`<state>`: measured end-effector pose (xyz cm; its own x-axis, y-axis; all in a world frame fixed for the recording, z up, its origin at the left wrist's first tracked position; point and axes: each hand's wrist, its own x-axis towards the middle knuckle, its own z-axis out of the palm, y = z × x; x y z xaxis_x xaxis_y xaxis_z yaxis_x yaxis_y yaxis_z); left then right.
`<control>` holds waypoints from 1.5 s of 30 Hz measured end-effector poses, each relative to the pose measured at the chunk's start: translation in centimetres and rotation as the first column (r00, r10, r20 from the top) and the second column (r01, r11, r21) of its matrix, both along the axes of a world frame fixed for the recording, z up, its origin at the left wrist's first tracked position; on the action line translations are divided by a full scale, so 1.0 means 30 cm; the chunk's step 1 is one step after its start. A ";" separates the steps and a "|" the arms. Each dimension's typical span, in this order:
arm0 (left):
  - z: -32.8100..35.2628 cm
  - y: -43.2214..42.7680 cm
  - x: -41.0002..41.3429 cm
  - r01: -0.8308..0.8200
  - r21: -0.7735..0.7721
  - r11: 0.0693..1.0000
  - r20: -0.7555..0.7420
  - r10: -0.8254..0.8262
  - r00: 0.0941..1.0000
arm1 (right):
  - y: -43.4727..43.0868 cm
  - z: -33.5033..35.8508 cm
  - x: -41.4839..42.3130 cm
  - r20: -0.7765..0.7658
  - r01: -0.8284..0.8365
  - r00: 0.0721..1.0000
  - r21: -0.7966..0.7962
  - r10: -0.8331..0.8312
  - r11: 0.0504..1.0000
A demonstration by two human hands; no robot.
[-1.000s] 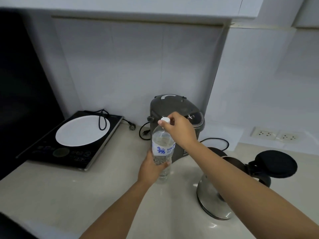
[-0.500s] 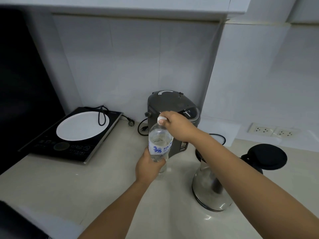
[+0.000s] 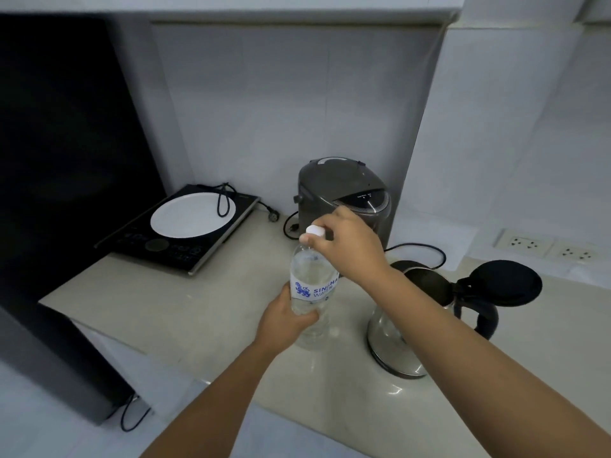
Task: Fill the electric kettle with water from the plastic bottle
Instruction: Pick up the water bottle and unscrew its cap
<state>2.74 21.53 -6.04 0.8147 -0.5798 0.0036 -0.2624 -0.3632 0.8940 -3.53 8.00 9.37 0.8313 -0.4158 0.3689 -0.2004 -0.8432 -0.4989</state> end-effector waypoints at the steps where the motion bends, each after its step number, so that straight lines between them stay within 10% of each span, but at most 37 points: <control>1: -0.003 0.001 -0.007 -0.002 -0.021 1.000 -0.013 0.002 1.000 | 0.006 -0.003 -0.002 0.001 0.004 1.000 -0.002 -0.004 1.000; 14: -0.014 -0.028 -0.059 -0.119 -0.077 0.990 -0.099 0.111 0.989 | -0.009 0.083 -0.037 -0.245 -0.218 0.948 -0.028 0.205 0.975; 26: -0.037 -0.011 -0.020 -0.069 -0.046 0.997 -0.159 0.061 0.985 | -0.018 0.017 0.027 0.034 -0.204 0.978 0.321 0.204 0.925; 31: -0.047 -0.011 -0.037 -0.059 -0.049 0.997 -0.150 0.051 0.987 | -0.040 -0.060 -0.041 0.224 -0.145 0.975 0.675 -0.013 0.723; 37: -0.007 -0.012 -0.011 -0.064 -0.040 0.997 -0.092 0.060 0.994 | -0.053 -0.147 -0.086 0.265 -0.220 0.898 0.962 -0.352 0.163; 40: -0.034 -0.010 -0.019 -0.055 -0.039 0.998 -0.063 0.053 0.997 | -0.015 -0.278 -0.104 0.174 -0.102 0.874 0.979 -0.453 0.179; 45: -0.044 -0.002 -0.016 -0.041 -0.050 0.998 -0.049 0.038 0.998 | 0.046 -0.518 -0.127 -0.008 0.289 0.887 0.788 -0.461 0.543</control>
<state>2.27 21.46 -7.35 0.8369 -0.5473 -0.0074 -0.2052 -0.3264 0.9227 -7.34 9.39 -6.17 0.4846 -0.8682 -0.1071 -0.2422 -0.0156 -0.9701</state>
